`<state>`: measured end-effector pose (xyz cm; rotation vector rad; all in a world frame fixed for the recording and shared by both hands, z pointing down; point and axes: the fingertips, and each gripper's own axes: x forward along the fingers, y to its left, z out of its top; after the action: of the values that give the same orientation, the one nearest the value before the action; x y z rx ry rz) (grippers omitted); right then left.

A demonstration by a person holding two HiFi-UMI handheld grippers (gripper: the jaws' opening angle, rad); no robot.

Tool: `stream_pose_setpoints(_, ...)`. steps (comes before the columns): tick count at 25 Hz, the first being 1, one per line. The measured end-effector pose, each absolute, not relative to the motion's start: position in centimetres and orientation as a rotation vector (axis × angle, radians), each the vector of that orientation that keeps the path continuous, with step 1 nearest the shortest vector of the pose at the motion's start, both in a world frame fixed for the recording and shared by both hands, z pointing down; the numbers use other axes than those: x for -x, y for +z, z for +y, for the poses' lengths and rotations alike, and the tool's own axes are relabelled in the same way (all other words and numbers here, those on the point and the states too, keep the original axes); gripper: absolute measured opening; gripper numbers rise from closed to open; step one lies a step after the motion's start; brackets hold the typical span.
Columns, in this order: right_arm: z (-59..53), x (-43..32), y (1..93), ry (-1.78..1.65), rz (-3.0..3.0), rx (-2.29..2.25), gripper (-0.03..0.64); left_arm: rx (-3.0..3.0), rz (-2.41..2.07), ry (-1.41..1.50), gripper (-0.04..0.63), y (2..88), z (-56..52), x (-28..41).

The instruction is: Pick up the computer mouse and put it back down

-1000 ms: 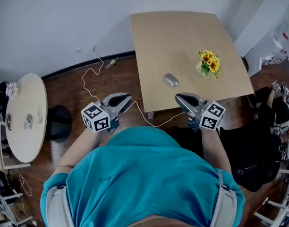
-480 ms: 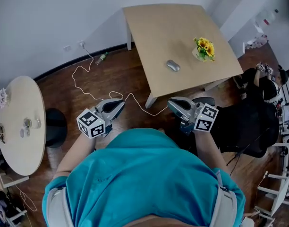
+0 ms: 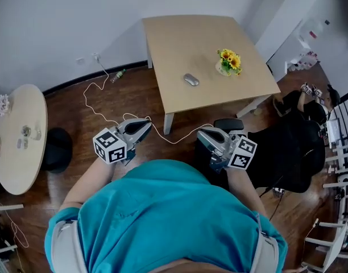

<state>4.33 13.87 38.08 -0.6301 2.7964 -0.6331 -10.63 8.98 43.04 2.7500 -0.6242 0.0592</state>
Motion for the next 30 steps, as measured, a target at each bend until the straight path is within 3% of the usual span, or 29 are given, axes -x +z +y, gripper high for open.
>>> stream_pose_setpoints(9, 21.7, -12.6, 39.8, -0.649, 2.779, 0.607, 0.000, -2.746, -0.627, 0.115, 0.005, 43.4, 18.5, 1.9)
stream_pose_setpoints(30, 21.2, -6.6, 39.7, -0.476, 2.901, 0.879, 0.000, -2.748, -0.674, 0.021, 0.005, 41.9, 19.1, 10.4)
